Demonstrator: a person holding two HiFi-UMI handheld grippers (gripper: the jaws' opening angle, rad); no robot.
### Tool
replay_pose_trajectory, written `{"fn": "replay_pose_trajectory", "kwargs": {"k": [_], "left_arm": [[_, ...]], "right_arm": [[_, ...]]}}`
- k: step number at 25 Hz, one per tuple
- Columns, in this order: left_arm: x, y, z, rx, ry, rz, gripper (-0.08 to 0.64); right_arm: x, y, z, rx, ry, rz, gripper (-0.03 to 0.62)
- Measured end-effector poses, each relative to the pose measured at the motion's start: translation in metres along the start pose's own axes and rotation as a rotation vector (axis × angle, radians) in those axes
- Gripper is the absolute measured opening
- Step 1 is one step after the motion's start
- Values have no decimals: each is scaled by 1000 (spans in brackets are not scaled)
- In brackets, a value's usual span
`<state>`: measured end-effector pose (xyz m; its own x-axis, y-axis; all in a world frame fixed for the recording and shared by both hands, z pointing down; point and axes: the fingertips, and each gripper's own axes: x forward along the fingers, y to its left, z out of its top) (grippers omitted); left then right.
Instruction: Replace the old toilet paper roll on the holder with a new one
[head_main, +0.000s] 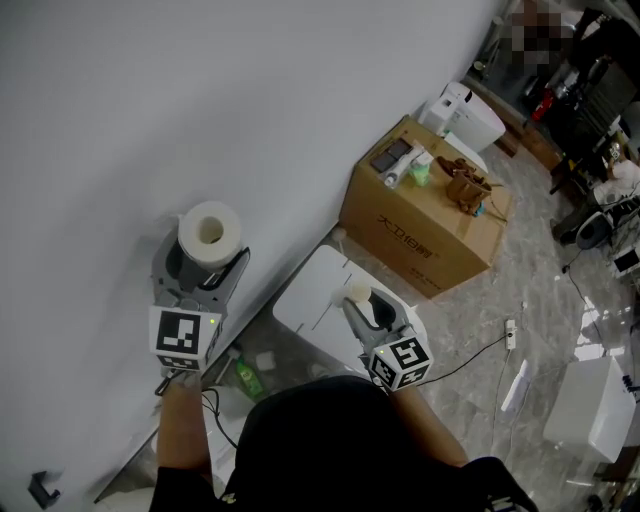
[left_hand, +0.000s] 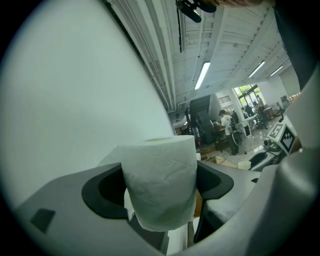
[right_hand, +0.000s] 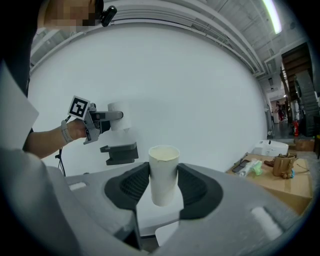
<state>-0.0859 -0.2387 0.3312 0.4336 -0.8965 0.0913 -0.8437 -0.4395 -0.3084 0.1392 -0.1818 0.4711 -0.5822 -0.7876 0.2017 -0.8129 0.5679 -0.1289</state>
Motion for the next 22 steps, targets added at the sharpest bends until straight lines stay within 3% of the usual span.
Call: {"fn": "replay_pose_trajectory", "kwargs": {"k": [11,22], "left_arm": [[-17,37,-63,-81,91,91,416],[-31,68,-99,-133,94,168,416]], "right_arm": [[10,14,-8,-10,33,32,172],[16,30,-14,-15,54,43,173]]}}
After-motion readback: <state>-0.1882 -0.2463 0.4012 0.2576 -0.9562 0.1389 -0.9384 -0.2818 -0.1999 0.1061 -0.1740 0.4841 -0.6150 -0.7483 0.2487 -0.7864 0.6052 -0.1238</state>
